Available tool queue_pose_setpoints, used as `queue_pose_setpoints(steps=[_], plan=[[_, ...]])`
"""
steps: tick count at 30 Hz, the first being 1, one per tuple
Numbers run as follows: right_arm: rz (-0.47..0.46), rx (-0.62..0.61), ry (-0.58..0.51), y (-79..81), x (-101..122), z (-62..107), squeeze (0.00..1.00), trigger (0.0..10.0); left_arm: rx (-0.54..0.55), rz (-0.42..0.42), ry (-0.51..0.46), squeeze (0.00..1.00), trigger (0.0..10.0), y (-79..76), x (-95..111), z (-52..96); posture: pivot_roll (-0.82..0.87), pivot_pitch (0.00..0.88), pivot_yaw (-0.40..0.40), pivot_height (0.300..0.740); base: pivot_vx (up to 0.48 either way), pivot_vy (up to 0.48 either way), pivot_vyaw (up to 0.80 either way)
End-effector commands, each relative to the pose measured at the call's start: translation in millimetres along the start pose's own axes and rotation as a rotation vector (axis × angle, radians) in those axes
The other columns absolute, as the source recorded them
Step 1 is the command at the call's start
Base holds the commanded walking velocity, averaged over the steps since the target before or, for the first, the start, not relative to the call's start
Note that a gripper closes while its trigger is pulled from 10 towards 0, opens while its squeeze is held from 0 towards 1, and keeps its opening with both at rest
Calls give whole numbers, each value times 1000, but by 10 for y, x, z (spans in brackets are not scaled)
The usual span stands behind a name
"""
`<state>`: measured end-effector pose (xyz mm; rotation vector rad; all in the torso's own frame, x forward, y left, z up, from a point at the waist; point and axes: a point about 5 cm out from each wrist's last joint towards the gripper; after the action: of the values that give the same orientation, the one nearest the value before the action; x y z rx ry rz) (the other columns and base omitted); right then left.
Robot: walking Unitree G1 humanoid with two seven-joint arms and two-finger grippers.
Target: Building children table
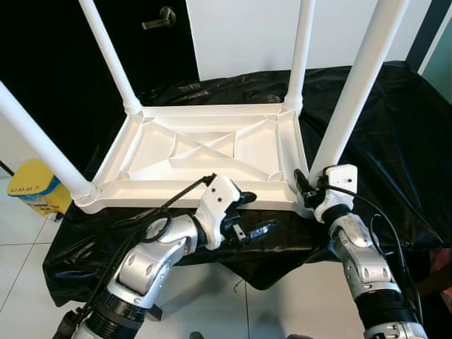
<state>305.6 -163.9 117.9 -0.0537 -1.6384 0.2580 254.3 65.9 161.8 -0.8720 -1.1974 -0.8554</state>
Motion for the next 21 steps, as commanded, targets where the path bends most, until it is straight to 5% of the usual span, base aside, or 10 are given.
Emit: queue_pose_setpoints(steps=[1, 12, 21], plan=[[-49, -49, 163, 6, -284, 91, 0, 10000, 28, -12, 3, 0, 10000, 13, 19, 29, -115, 35, 69, 740, 0, 0, 0], [39, -15, 103, 135, -281, 198, 0, 10000, 39, -10, -5, 0, 10000, 26, 27, 36, -114, 46, 69, 740, 0, 0, 0], [18, -14, 109, 168, -301, 254, 0, 10000, 47, -14, -8, 0, 10000, 42, 38, 46, -115, 49, 72, 740, 0, 0, 0]])
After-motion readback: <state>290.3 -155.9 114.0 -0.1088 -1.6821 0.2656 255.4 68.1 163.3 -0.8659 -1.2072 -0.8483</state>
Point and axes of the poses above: a point about 5 cm out from each wrist's last joint towards the gripper, its own z axis pointing back from the gripper into the wrist, its own x axis along the axis of the wrist's last joint, y = z × x, and after that the axes turned 10 degrees about z, right-handed
